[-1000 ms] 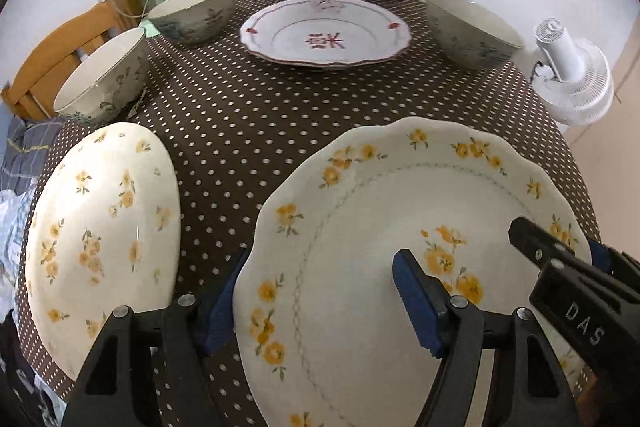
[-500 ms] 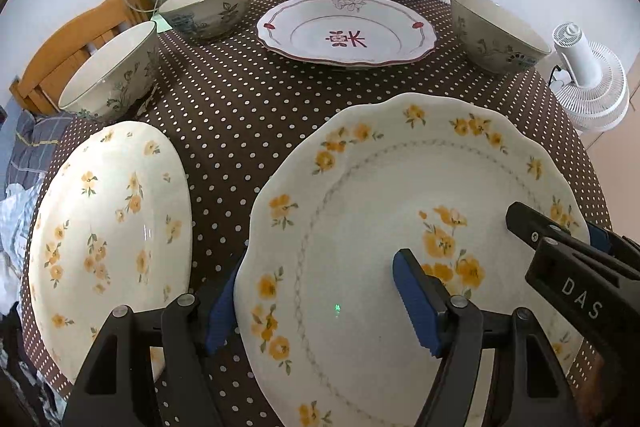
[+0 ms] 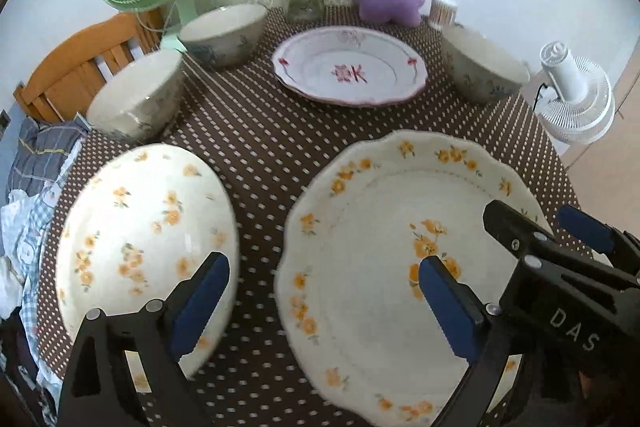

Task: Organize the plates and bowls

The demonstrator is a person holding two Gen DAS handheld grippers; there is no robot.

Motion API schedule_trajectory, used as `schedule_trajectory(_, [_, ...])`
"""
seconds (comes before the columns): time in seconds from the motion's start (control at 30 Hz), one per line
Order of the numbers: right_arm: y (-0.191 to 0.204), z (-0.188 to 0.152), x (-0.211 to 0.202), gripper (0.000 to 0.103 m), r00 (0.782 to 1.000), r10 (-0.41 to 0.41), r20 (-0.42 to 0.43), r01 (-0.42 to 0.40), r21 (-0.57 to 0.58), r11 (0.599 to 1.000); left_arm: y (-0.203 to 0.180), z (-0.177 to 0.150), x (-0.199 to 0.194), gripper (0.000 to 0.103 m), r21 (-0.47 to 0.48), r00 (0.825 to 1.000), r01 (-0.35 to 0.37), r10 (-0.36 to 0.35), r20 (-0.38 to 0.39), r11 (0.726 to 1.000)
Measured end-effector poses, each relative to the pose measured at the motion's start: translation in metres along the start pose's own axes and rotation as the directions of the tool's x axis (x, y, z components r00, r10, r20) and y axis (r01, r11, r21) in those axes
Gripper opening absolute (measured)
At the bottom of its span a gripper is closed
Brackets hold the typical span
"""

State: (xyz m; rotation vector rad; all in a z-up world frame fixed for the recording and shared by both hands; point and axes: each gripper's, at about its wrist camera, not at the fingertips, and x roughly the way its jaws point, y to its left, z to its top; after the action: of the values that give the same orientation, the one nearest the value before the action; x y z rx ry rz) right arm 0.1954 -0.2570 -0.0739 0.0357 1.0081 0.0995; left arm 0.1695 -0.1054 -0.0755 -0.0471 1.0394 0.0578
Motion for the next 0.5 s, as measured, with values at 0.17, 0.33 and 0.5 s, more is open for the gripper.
schedule_trajectory(0.17, [0.029, -0.002, -0.023, 0.087, 0.997, -0.042, 0.057, 0.042, 0.001, 0.999, 0.027, 0.001, -0.014, 0.097, 0.017, 0.999, 0.027, -0.027, 0.033, 1.000])
schedule_trajectory(0.33, [0.063, -0.005, -0.037, 0.087, 0.995, -0.061, 0.075, 0.060, 0.015, 0.998, 0.059, 0.001, -0.025, 0.097, 0.040, 0.997, 0.033, -0.035, 0.065, 0.999])
schedule_trajectory(0.5, [0.103, -0.009, -0.041, 0.087, 0.994, -0.057, 0.092, 0.055, 0.018, 0.998, 0.096, 0.001, -0.030, 0.097, 0.048, 0.996, 0.029, -0.033, 0.082, 0.998])
